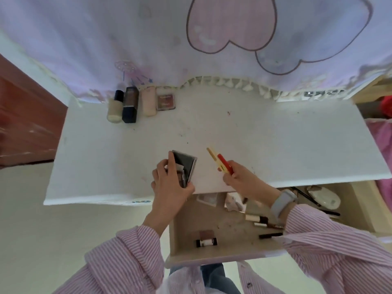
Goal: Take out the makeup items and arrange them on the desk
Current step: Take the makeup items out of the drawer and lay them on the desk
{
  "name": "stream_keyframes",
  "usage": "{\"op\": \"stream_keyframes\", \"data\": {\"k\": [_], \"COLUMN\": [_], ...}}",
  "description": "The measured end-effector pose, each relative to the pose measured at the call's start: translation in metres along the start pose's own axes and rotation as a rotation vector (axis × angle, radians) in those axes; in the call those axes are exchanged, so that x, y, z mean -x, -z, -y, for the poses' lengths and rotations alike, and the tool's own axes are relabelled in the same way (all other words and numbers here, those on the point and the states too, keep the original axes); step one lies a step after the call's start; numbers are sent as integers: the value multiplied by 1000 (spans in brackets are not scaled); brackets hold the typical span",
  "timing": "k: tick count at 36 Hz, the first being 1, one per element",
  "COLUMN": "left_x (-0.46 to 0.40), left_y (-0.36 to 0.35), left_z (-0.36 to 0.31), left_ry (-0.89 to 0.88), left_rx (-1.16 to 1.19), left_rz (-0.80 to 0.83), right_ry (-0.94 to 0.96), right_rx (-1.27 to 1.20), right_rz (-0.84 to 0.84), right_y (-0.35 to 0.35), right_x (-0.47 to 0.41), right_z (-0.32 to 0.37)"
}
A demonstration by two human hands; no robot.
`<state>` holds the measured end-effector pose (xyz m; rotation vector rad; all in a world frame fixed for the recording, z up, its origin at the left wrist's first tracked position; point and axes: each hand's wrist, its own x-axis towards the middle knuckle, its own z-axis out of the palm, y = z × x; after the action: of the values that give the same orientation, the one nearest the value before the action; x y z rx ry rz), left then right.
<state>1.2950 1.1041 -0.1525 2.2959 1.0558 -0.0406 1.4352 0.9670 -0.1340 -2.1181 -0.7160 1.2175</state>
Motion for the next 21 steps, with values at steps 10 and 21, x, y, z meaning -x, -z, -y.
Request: {"op": "stream_keyframes", "data": {"k": [10,21], "left_x": [-116,-205], "left_y": [7,0], "left_z": [-30,-58], "left_ry": [-61,-131], "left_rx": [17,58], "left_rz": [91,38], "right_ry": [-145,-223], "right_rx": [11,-137], "right_rz": [-290,-433], "right_y": [24,47], "right_x": [-96,-163], "right_z": [42,60]}}
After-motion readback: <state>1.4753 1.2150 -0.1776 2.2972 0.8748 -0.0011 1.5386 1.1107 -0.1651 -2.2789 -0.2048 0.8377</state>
